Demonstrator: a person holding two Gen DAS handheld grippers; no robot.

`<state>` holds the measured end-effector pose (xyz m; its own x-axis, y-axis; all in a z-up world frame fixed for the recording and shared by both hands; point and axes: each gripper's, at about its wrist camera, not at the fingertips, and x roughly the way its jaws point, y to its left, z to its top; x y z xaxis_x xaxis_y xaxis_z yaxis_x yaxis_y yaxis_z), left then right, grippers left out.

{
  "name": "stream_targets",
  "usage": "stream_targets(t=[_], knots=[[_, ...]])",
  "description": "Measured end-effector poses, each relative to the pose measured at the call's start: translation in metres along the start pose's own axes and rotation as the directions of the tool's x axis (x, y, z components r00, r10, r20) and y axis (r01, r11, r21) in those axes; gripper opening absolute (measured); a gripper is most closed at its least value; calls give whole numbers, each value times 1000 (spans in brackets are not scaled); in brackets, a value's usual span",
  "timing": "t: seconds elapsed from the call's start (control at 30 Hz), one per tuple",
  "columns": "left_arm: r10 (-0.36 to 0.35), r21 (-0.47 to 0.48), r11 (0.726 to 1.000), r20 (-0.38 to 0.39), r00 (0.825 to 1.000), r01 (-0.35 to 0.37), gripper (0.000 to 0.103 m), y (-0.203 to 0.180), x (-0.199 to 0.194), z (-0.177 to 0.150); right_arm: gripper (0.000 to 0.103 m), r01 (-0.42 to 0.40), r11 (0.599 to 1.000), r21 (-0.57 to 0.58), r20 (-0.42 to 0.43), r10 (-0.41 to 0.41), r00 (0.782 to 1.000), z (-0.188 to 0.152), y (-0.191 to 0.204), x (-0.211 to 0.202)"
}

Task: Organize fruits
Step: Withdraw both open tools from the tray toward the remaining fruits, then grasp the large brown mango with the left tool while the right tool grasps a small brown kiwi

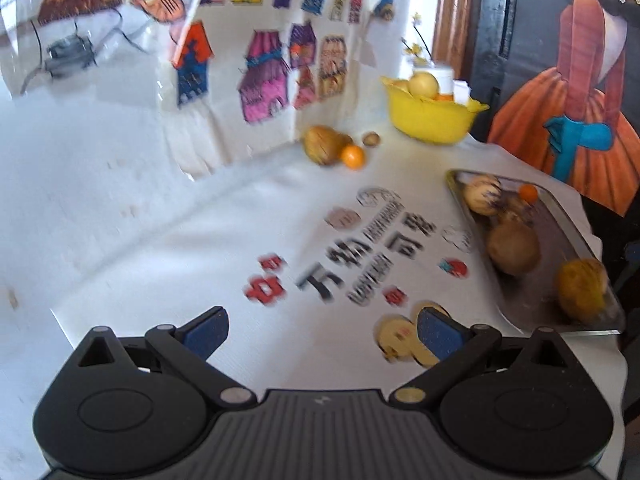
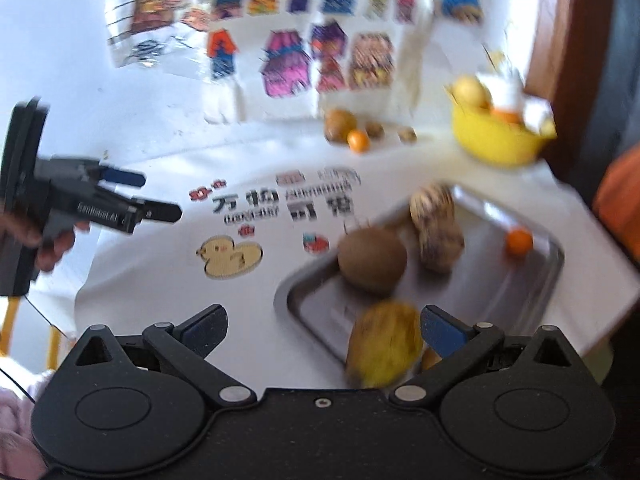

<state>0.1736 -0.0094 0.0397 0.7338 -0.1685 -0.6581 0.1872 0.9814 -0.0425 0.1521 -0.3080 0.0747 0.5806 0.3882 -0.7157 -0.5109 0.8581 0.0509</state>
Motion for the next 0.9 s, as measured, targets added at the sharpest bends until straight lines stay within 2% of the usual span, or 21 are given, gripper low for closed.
stream_targets(t=[0.23, 0.43, 0.53, 0.67, 0.8, 0.9], knots=[[52, 10, 999, 34, 998, -52, 103, 21, 11, 26, 102, 25, 988, -154, 68, -15, 998, 19, -9, 24], [63, 41, 997, 87, 994, -67, 103, 27, 24, 53, 102, 86, 971, -222, 86, -68, 994, 45, -30, 45], [65, 80, 994, 146, 987, -77, 103, 22, 31, 68, 102, 113, 979, -169, 93, -99, 991, 69, -47, 60], [55, 159, 983, 209, 976, -90, 103, 8, 46, 84, 102, 132, 991, -35, 82, -129, 988, 104, -76, 87], [49, 200, 975, 244, 969, -100, 103, -4, 70, 97, 102, 103, 991, 82, 66, -109, 992, 139, -104, 118], [52, 196, 975, 252, 966, -104, 103, -9, 90, 105, 102, 101, 993, 60, 64, -105, 992, 159, -114, 141]])
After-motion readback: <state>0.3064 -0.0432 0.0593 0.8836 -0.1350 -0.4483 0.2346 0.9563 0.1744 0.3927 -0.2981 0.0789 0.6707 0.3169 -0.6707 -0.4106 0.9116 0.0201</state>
